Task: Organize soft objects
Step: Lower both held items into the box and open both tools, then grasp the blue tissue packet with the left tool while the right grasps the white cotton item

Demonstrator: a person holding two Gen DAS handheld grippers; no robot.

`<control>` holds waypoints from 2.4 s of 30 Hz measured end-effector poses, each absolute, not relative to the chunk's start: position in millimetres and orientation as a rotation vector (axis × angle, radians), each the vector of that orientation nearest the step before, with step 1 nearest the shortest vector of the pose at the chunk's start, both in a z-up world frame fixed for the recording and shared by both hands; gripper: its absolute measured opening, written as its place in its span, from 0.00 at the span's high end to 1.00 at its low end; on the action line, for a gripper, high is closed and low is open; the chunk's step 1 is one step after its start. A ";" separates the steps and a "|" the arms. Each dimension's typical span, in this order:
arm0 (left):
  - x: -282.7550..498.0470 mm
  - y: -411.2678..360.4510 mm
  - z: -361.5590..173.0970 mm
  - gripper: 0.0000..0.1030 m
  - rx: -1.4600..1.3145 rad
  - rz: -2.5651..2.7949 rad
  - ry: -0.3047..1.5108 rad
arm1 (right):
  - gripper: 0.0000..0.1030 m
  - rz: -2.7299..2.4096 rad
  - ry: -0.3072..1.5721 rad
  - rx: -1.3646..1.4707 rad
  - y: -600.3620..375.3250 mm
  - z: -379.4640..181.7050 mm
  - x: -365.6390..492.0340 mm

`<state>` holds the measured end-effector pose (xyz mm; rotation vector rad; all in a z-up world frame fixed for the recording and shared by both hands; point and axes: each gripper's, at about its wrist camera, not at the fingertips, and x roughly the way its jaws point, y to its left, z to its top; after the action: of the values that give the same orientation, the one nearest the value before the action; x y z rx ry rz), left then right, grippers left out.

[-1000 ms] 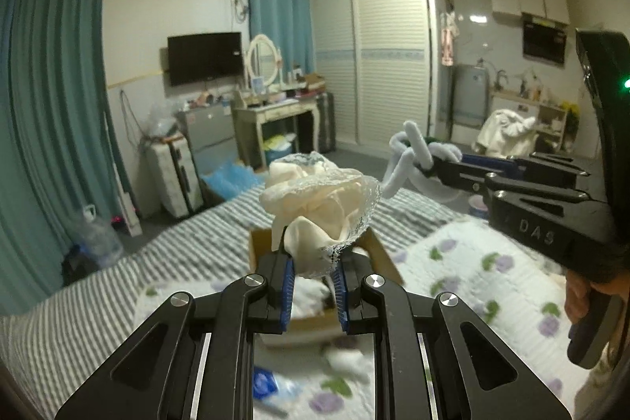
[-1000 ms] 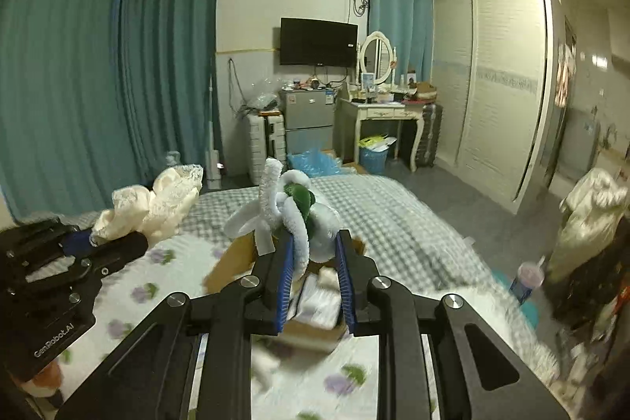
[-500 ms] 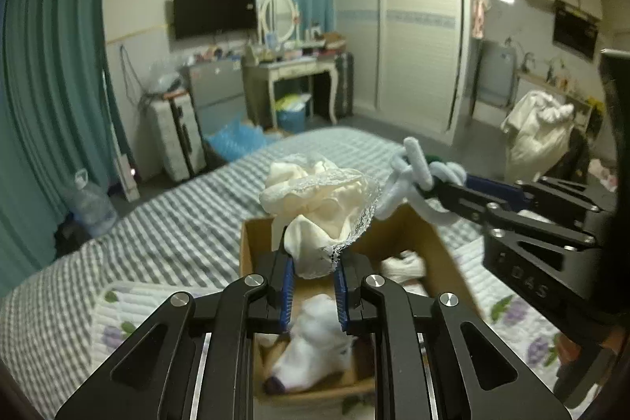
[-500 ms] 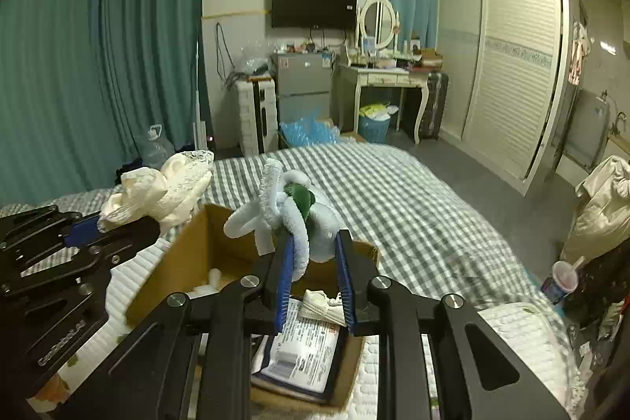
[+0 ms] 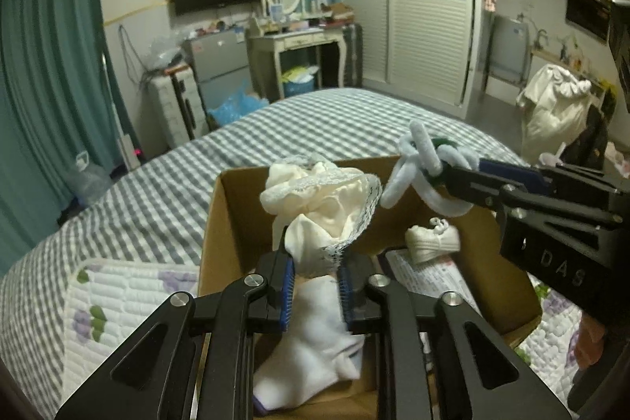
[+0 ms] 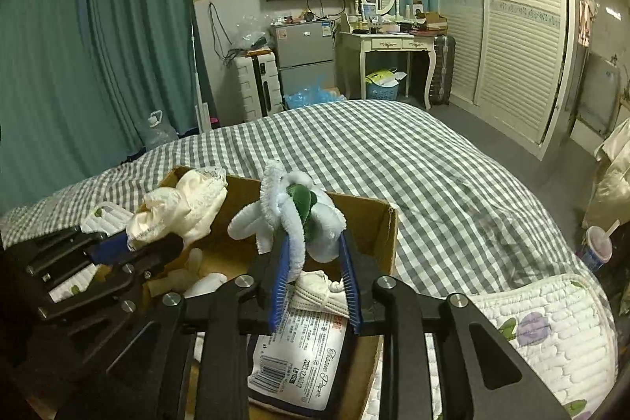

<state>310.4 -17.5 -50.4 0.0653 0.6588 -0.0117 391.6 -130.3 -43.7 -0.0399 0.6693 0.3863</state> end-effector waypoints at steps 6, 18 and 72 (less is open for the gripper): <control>300.7 -22.5 -31.0 0.46 0.139 0.050 0.636 | 0.58 0.365 0.635 -0.006 -134.9 -20.6 378.0; 191.6 -18.0 106.8 0.17 0.112 0.068 0.396 | 0.30 0.333 0.460 -0.007 -152.2 116.3 273.0; 94.8 62.6 -72.7 0.09 -0.021 0.148 0.536 | 0.00 0.304 0.505 -0.133 -75.9 -47.1 144.2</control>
<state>94.8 62.6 -72.7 -0.0211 0.5356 0.1478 144.2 -75.9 -47.1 -0.1334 0.5053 0.3041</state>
